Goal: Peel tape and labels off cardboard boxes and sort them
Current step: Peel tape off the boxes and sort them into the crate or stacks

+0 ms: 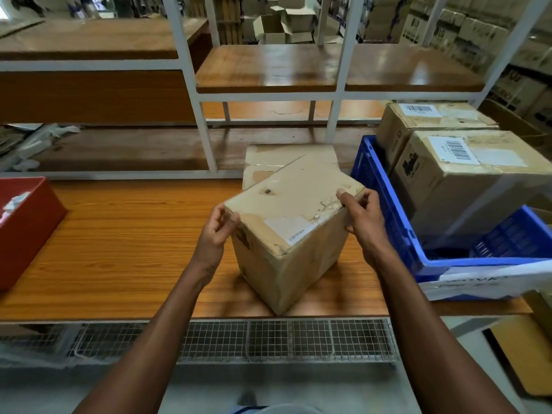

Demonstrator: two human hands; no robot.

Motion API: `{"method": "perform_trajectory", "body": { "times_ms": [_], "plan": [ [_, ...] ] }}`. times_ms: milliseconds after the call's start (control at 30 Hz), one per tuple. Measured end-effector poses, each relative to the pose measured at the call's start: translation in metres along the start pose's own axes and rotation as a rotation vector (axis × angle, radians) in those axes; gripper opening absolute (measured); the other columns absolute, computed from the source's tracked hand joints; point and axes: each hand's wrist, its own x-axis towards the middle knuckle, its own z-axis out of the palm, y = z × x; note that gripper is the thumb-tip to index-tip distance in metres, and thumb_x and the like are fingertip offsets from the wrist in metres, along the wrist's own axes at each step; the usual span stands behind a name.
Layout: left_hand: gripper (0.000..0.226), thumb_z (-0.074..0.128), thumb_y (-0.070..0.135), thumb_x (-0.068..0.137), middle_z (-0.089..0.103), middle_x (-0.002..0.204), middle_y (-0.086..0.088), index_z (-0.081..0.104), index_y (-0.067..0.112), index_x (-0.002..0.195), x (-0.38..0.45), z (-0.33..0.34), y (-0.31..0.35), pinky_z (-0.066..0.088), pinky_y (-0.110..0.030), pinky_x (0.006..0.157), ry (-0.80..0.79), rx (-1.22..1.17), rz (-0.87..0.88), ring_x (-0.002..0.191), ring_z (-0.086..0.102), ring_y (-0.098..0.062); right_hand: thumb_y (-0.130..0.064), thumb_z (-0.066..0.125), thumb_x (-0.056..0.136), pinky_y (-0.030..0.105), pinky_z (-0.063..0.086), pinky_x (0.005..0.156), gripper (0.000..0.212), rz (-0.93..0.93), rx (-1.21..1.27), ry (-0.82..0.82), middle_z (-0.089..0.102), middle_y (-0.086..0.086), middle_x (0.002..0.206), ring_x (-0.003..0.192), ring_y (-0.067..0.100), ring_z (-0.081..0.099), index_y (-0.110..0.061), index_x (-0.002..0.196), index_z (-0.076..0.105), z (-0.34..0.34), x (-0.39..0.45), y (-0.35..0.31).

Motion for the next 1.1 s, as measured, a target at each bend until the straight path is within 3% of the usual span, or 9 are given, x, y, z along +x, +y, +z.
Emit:
{"method": "perform_trajectory", "body": {
  "times_ms": [100,233,367,500,633,733,867,1000,1100],
  "plan": [
    [0.072,0.054,0.087,0.080,0.061,0.131,0.016,0.057,0.038,0.133,-0.002,0.004,-0.016,0.039,-0.048,0.110,0.102,0.070,-0.146,0.126,0.052,-0.011,-0.072,0.066,0.082,0.051,0.055,0.100,0.055,-0.022,-0.019,0.058,0.056,-0.009,0.124,0.114,0.011,0.058,-0.039,0.122,0.049,0.005,-0.013,0.004],
    [0.081,0.053,0.080,0.085,0.043,0.155,0.001,0.039,0.035,0.150,-0.010,0.007,-0.034,0.037,-0.058,0.112,0.203,0.108,-0.298,0.139,0.042,-0.023,-0.067,0.066,0.088,0.049,0.053,0.102,0.062,0.010,-0.009,0.101,0.058,-0.011,0.122,0.114,0.011,0.059,-0.030,0.134,0.047,0.008,-0.020,0.005],
    [0.073,0.054,0.076,0.089,0.040,0.158,0.009,0.032,0.048,0.153,-0.024,0.020,-0.032,0.042,-0.050,0.105,0.140,0.024,-0.165,0.141,0.041,-0.019,-0.069,0.067,0.085,0.054,0.054,0.100,0.061,0.036,0.012,0.081,0.057,-0.013,0.119,0.112,0.010,0.058,-0.034,0.130,0.047,0.006,-0.016,0.005],
    [0.102,0.056,0.094,0.069,0.026,0.167,0.012,0.019,0.057,0.156,-0.025,0.025,-0.022,0.034,-0.054,0.114,0.115,0.055,-0.105,0.145,0.032,-0.014,-0.061,0.066,0.091,0.055,0.056,0.100,0.050,0.069,0.080,0.056,0.054,-0.014,0.120,0.115,0.012,0.057,-0.036,0.129,0.046,0.008,-0.014,0.001],
    [0.107,0.060,0.092,0.065,0.023,0.164,0.017,0.015,0.059,0.156,-0.015,0.015,-0.001,0.041,-0.038,0.106,0.077,0.202,0.044,0.144,0.030,-0.009,-0.053,0.062,0.097,0.053,0.062,0.086,0.052,0.172,0.262,0.034,0.054,0.000,0.138,0.125,0.027,0.059,-0.031,0.139,0.043,0.004,-0.011,0.003],
    [0.097,0.063,0.077,0.074,0.028,0.159,0.015,0.016,0.058,0.157,-0.001,0.003,0.016,0.042,-0.052,0.109,0.036,0.435,0.187,0.143,0.033,-0.015,-0.049,0.060,0.099,0.056,0.062,0.084,0.053,0.308,0.467,-0.004,0.057,0.010,0.137,0.120,0.037,0.062,-0.026,0.144,0.044,-0.002,-0.006,0.013],
    [0.091,0.061,0.069,0.080,0.025,0.164,0.014,0.015,0.058,0.157,0.014,-0.001,0.033,0.032,-0.070,0.111,0.002,0.671,0.289,0.147,0.029,-0.023,-0.040,0.056,0.103,0.063,0.058,0.088,0.047,0.480,0.723,-0.043,0.060,0.022,0.135,0.118,0.043,0.063,-0.013,0.141,0.054,0.001,-0.002,0.033],
    [0.097,0.065,0.063,0.079,0.026,0.167,0.003,0.009,0.054,0.157,0.021,0.014,0.049,0.016,-0.061,0.121,-0.014,0.854,0.283,0.150,0.019,-0.021,-0.035,0.054,0.102,0.062,0.060,0.085,0.048,0.618,0.782,-0.078,0.057,0.026,0.143,0.129,0.046,0.057,-0.009,0.142,0.058,0.011,-0.011,0.066],
    [0.094,0.072,0.056,0.088,0.023,0.168,0.005,0.013,0.045,0.160,0.029,0.030,0.047,-0.001,-0.052,0.124,-0.061,0.952,0.292,0.154,0.014,-0.017,-0.035,0.063,0.096,0.060,0.058,0.092,0.050,0.703,0.772,-0.095,0.065,0.027,0.133,0.125,0.045,0.062,-0.007,0.138,0.062,0.015,-0.019,0.082]
  ]
}}
